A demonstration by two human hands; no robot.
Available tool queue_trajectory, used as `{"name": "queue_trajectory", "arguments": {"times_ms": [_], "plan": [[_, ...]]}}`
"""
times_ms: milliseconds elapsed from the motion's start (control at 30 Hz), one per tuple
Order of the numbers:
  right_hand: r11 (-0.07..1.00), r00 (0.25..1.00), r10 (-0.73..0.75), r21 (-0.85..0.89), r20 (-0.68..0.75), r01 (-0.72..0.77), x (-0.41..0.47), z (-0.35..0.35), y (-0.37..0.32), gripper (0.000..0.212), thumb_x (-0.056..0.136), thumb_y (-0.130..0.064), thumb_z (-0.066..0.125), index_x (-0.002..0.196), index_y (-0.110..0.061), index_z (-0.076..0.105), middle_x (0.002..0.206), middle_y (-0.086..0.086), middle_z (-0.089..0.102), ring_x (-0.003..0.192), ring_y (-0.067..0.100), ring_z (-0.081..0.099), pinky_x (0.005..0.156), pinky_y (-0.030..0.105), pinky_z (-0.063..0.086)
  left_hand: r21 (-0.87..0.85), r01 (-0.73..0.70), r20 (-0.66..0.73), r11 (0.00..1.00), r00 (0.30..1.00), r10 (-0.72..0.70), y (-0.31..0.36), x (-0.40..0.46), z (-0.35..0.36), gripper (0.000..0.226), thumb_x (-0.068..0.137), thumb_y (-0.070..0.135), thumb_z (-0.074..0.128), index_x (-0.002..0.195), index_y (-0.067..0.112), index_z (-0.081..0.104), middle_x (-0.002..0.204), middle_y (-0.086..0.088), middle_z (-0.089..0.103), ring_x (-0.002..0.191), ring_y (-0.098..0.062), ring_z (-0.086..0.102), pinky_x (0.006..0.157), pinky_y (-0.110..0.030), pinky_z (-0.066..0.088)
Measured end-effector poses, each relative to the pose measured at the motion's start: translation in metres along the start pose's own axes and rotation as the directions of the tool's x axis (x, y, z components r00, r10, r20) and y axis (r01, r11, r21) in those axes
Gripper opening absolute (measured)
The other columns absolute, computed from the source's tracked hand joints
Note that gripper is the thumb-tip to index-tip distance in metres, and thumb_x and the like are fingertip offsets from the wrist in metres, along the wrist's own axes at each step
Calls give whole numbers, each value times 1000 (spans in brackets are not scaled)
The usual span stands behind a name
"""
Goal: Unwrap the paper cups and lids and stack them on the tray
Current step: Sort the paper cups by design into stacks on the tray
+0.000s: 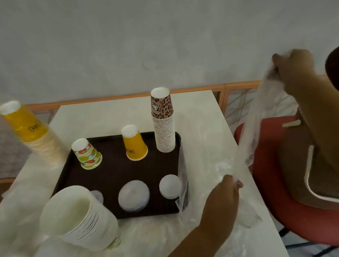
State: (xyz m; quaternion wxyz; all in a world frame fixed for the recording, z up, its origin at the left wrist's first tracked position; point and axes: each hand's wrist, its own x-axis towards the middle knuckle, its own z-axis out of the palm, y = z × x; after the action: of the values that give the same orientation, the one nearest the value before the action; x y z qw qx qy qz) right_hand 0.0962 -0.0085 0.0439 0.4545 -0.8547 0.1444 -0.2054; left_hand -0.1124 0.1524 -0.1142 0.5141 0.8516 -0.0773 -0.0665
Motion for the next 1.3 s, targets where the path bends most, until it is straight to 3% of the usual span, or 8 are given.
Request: {"name": "queue_trajectory", "arguments": {"times_ms": [133, 200, 367, 467, 667, 833, 1067, 1300], "plan": [[996, 994, 85, 22, 73, -87, 40, 51, 19, 31, 96, -23, 47, 67, -12, 44, 74, 9, 51, 59, 21, 53, 44, 23, 39, 456, 32, -118, 889, 993, 25, -10, 19, 10, 61, 76, 62, 48, 128, 30, 56, 121, 15, 63, 101, 15, 52, 85, 11, 9], [992, 978, 123, 20, 168, -128, 48, 78, 32, 30, 97, -19, 44, 69, -9, 44, 75, 10, 49, 59, 19, 51, 46, 20, 43, 620, 131, -117, 773, 990, -74, -15, 28, 19, 70, 54, 72, 73, 118, 46, 60, 98, 29, 66, 75, 18, 59, 77, 7, 28], [967, 927, 213, 71, 310, -246, 52, 137, 83, 23, 96, -26, 49, 95, -5, 59, 99, 14, 64, 78, 19, 62, 70, 30, 55, 577, 189, -204, 795, 975, -83, -45, 46, 51, 165, 8, 57, 89, 148, 7, 17, 106, -2, 72, 74, -6, 70, 79, -25, 46], [959, 886, 232, 59, 402, -278, 43, 165, 115, 23, 98, -21, 46, 112, -4, 54, 99, 10, 62, 68, 10, 52, 56, 17, 40, 705, 181, -225, 686, 974, -26, -57, 48, 63, 118, 12, 47, 94, 119, 18, 55, 104, -5, 72, 77, -9, 71, 80, -26, 50], [988, 816, 152, -51, 558, -149, 10, 185, 153, 74, 93, -32, 57, 149, -12, 13, 152, 9, 25, 137, 28, 31, 109, 41, 31, 771, 214, -201, 599, 975, -90, -69, 42, 75, 113, 21, 40, 97, 118, 9, 46, 131, -17, 54, 109, -30, 63, 93, -49, 35], [983, 810, 132, -182, 571, -32, -3, 183, 161, 86, 92, -43, 53, 152, -17, -3, 158, 10, -8, 144, 31, 14, 114, 46, 24, 755, 148, -269, 638, 958, 96, -68, 43, 77, 124, 45, 45, 91, 144, 10, 26, 156, -20, -8, 120, -29, 55, 117, -45, 13], [983, 812, 64, -176, 581, 48, -15, 162, 152, 80, 92, -48, 51, 152, -26, 3, 157, 9, -7, 143, 35, 16, 112, 51, 28, 744, 138, -385, 653, 888, 250, -54, 44, 64, 83, 61, 55, 79, 128, 22, 43, 134, -9, 56, 126, -27, 40, 116, -36, 9], [979, 849, -91, -112, 520, 173, -58, 127, 111, 73, 89, -46, 57, 148, -20, 23, 157, 7, 9, 139, 28, 27, 110, 43, 30, 730, 135, -454, 670, 829, 327, -34, 29, 21, 49, 78, 45, 61, 122, 27, 50, 137, -7, 54, 125, -30, 52, 95, -53, 43]]}}
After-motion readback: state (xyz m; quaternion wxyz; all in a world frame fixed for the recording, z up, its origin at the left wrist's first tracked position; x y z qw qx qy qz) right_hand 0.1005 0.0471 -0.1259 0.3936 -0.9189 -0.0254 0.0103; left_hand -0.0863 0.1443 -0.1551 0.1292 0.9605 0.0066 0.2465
